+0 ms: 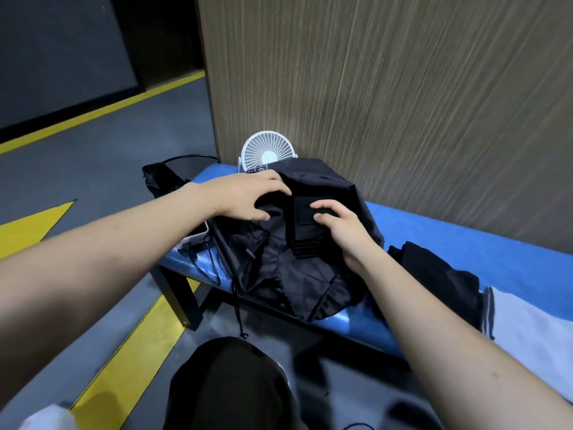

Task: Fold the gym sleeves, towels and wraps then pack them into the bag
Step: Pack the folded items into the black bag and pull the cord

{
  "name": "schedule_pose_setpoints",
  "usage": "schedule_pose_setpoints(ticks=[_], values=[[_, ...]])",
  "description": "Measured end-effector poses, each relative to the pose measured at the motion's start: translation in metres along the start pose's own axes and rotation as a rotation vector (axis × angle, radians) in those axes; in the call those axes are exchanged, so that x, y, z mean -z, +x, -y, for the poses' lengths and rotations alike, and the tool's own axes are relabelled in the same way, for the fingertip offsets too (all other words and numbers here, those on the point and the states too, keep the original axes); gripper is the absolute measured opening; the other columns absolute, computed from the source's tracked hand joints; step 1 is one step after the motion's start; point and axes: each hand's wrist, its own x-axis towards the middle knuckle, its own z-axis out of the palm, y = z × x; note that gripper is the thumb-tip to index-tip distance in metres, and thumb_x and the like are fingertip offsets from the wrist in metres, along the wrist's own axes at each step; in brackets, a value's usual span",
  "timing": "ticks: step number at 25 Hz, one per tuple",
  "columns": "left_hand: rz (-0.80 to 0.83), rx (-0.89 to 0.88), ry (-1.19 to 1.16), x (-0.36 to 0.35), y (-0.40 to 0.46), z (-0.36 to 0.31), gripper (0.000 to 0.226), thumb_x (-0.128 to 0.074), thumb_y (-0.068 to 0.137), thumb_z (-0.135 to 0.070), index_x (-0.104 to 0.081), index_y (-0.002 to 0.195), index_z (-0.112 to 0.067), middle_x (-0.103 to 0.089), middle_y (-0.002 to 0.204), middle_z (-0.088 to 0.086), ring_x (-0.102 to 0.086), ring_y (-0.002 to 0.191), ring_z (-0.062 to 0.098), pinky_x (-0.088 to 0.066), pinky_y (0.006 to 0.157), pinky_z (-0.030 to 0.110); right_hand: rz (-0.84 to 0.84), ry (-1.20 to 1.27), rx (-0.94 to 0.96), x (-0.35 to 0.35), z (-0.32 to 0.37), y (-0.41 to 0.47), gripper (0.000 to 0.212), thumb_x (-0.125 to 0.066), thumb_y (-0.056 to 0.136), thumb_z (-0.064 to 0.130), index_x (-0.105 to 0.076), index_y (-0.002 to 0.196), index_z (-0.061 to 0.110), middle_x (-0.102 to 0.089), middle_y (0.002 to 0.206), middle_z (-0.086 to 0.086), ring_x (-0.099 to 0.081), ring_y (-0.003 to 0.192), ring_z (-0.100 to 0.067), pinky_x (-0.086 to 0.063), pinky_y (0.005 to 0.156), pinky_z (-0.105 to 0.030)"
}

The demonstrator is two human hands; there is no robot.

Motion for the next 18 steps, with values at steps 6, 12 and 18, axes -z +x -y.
schedule_pose_setpoints(ticks=[6, 12, 18], values=[[0.205, 0.051, 0.313, -0.007, -0.006, 0.011, 0.098, -0.073, 0.076, -0.019, -0.018, 0.153, -0.045, -0.018, 0.158, -0.006, -0.04, 0.13, 0.024, -0.039, 0.106, 0.035, -0.174, -0.284, 0.05, 0.017, 0.001, 0.013, 0.037, -0.046, 0.087, -0.003, -0.066, 0.098, 0.025, -0.06, 0.077, -0.008, -0.051, 0.056, -0.019, -0.042, 0.047, -0.022], [0.069, -0.012, -0.016, -0.006, -0.003, 0.005, 0.068, -0.068, 0.087, -0.026, -0.038, 0.147, -0.037, -0.041, 0.145, -0.014, -0.047, 0.128, 0.011, -0.041, 0.103, 0.03, -0.229, -1.016, 0.315, -0.014, -0.008, 0.002, 0.042, -0.054, 0.094, 0.037, -0.056, 0.134, 0.025, -0.036, 0.153, -0.017, -0.03, 0.141, -0.036, -0.026, 0.116, -0.044], [-0.038, 0.078, -0.345, -0.031, 0.003, -0.036, 0.044, -0.069, 0.09, -0.028, -0.053, 0.131, -0.022, -0.064, 0.121, -0.004, -0.062, 0.105, 0.011, -0.048, 0.099, 0.032, -0.069, -1.153, 0.384, -0.006, -0.009, -0.013, 0.063, -0.047, 0.091, 0.063, -0.038, 0.147, 0.037, -0.023, 0.162, -0.007, -0.018, 0.149, -0.029, -0.025, 0.117, -0.051]])
